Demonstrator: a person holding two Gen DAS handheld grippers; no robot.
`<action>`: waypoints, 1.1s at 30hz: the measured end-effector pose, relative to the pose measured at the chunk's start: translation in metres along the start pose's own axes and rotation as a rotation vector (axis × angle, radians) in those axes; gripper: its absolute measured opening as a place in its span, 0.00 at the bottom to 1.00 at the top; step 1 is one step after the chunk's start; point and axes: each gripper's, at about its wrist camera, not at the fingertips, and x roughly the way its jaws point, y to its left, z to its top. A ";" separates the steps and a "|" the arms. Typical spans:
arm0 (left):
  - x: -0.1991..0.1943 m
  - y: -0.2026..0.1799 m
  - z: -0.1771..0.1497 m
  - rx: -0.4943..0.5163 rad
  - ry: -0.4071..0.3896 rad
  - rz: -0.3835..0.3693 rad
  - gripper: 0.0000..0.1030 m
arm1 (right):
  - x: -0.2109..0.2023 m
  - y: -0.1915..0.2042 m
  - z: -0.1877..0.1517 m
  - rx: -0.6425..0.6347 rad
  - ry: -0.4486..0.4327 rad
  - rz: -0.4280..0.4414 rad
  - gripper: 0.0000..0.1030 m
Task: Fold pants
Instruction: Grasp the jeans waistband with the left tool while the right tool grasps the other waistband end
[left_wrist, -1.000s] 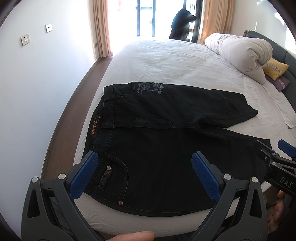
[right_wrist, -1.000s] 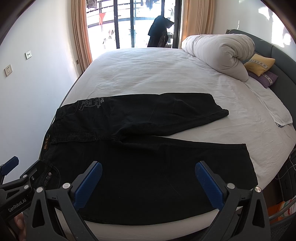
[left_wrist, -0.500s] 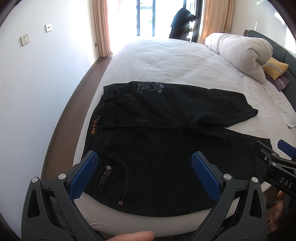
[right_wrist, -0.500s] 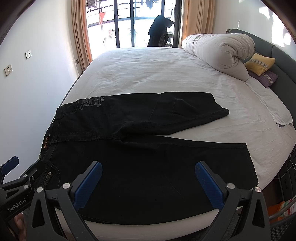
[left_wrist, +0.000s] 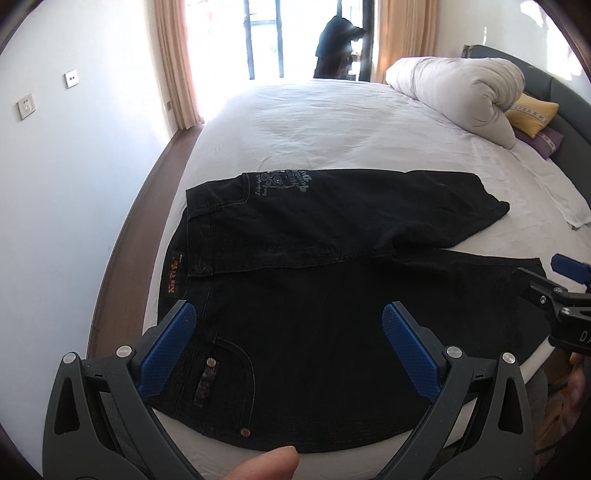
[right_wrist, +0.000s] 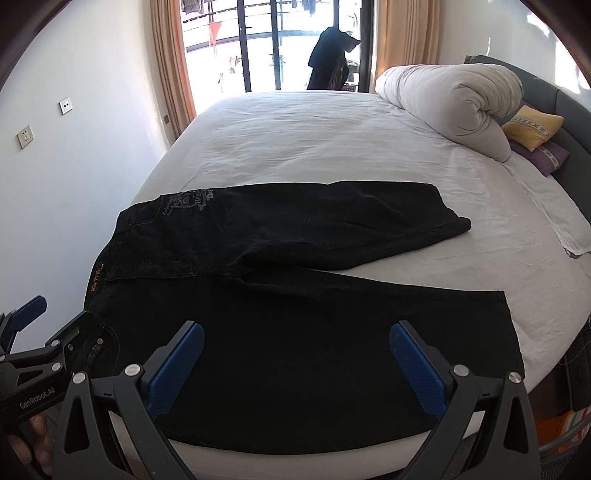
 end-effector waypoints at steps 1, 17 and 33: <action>0.007 0.003 0.006 0.014 0.008 -0.021 1.00 | 0.004 -0.004 0.002 -0.010 0.001 0.023 1.00; 0.204 0.072 0.176 0.337 0.166 -0.119 1.00 | 0.104 -0.031 0.122 -0.470 -0.035 0.280 0.98; 0.344 0.093 0.206 0.496 0.451 -0.304 0.61 | 0.251 -0.001 0.207 -0.647 0.132 0.481 0.84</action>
